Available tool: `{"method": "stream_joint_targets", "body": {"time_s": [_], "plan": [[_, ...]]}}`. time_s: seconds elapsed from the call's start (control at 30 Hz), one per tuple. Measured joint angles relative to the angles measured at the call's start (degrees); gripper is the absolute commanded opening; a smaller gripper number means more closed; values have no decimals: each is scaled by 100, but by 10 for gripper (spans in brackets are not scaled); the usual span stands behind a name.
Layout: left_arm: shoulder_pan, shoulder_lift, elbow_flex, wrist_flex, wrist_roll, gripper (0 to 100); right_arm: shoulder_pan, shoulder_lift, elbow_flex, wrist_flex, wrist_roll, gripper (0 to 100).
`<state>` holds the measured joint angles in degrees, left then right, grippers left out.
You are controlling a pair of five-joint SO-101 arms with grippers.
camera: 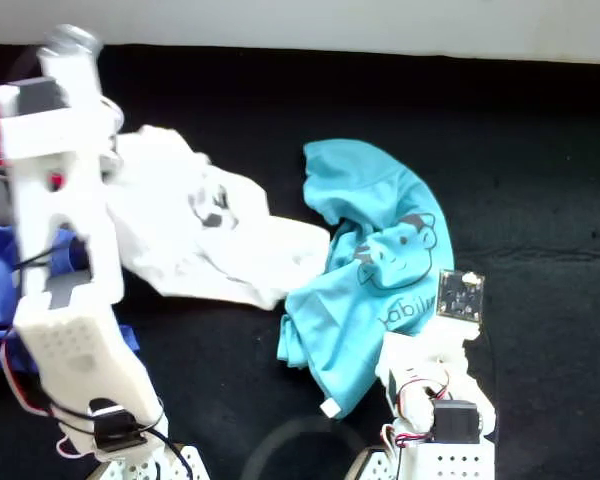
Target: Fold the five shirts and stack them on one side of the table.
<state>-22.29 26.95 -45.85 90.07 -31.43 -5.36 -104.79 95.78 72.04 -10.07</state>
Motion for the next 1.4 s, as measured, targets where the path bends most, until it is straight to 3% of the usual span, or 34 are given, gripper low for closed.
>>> {"method": "stream_joint_targets", "body": {"time_s": [0.43,0.77,0.83,0.97,1.23,1.4], "plan": [[-2462,-571,-2145,-325,-35,6,0,0,0,0,0,7],[-4273,-475,-1855,-1284,-44,11,0,0,0,0,0,7],[-4431,-316,-1688,-1292,-53,34,0,0,0,0,0,7],[-4492,-211,-1662,-897,-53,184,0,0,0,0,0,7],[-4378,-220,-2198,747,-62,197,0,0,0,0,0,7],[-4325,-220,-2585,1002,-70,197,0,0,0,0,0,7]]}}
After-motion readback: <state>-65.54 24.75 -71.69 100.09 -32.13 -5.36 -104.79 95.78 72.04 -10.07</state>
